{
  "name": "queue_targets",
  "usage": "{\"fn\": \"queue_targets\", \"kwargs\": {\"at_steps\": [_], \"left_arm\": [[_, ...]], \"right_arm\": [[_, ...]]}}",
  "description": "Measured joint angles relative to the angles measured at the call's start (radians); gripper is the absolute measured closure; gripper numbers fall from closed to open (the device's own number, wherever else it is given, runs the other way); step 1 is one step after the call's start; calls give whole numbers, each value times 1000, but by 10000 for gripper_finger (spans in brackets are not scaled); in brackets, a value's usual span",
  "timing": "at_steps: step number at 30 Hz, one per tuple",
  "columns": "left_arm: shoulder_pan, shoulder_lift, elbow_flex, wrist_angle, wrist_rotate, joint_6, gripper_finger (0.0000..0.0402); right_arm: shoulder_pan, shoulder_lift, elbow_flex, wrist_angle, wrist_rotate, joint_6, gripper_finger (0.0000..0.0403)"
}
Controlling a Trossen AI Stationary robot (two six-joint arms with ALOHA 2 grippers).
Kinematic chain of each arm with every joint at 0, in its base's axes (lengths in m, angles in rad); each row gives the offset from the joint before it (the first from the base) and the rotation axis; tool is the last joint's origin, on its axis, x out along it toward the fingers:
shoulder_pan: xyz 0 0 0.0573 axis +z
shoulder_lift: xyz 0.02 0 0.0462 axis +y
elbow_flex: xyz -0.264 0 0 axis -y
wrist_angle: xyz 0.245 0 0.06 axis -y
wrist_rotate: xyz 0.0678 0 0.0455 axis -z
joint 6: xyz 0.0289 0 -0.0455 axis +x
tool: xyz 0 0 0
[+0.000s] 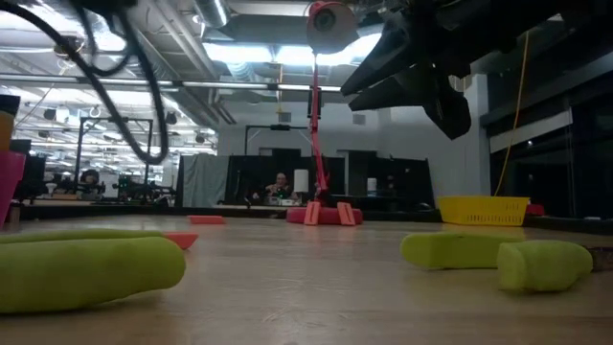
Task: Pick & Place School Supplies
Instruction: Put the yellow crayon box into the red bin, then put the green hole puncher into the yellow bin
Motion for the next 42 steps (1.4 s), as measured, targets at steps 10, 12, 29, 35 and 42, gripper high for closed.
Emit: {"fn": "queue_targets", "kwargs": {"at_steps": [10,12,29,35,42], "left_arm": [[73,2,27,-68,-19,15,399],[73,2,41,-69,-20,5,399],[120,2,101,-60,-107,-10,377],[150,2,130,-59,-207,-23,315],[178,2,165,-66,-300,-57,269]], "right_arm": [[20,0,0,-1,17,-11,314],[21,0,0,-2,17,-15,314],[21,0,0,-2,17,-26,314],[22,0,0,-1,17,-15,314],[30,0,0,-1,27,-9,314]]}}
